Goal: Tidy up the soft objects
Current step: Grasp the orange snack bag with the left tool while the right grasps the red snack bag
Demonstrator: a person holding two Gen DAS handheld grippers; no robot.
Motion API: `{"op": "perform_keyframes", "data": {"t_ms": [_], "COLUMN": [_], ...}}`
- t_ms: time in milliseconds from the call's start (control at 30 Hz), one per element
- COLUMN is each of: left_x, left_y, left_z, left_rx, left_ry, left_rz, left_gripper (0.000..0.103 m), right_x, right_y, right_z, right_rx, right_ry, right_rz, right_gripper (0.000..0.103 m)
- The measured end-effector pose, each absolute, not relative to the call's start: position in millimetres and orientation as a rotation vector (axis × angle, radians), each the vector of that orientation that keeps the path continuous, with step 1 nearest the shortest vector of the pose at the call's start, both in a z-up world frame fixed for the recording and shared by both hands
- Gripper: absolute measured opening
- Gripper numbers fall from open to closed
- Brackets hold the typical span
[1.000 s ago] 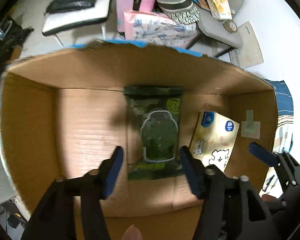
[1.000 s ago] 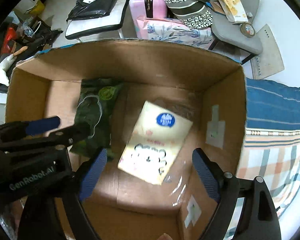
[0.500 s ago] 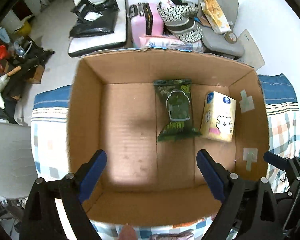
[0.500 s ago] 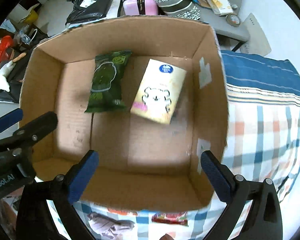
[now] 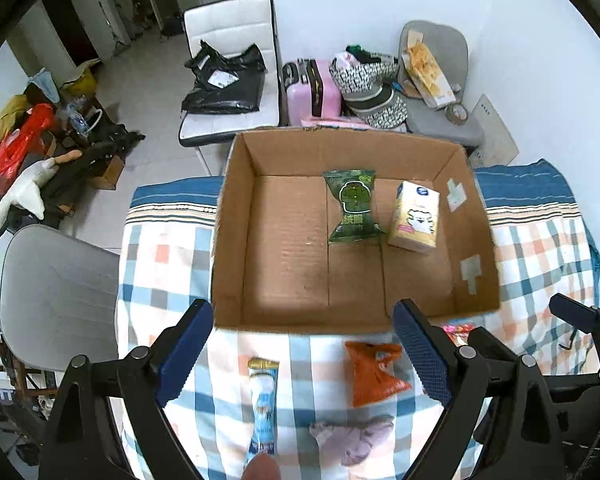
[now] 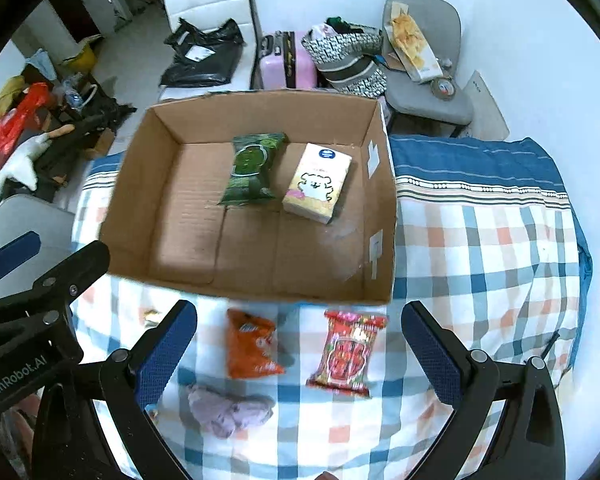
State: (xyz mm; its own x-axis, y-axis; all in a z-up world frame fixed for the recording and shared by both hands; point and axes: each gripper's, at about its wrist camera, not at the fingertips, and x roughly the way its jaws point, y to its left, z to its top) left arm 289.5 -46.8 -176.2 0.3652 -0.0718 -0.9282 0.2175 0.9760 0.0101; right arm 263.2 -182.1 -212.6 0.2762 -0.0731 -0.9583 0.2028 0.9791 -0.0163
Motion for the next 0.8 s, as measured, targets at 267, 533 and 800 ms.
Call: {"op": "perform_keyframes", "data": {"t_ms": [267,533,800], "left_x": [249.1,224.3,231.3], "left_y": [-43.6,-51.5,-65.7], "left_z": [-141.5,-169.1,-282.3], "left_rx": [0.111,0.101,0.090], "left_ry": [1.119,1.177,1.419], "left_rz": [-0.171,-0.165,-0.119], "left_gripper": [0.103,0.103,0.103], "right_x": [218.4,195.8,203.9], "right_y": [-173.0,-212.1,-254.4], "right_z": [-172.8,-213.5,-346.2], "right_rx": [0.130,0.198,0.289], "right_ry": [1.234,1.316,1.528], "right_rz": [-0.114,-0.179,-0.278], "right_gripper": [0.103,0.103,0.103]}}
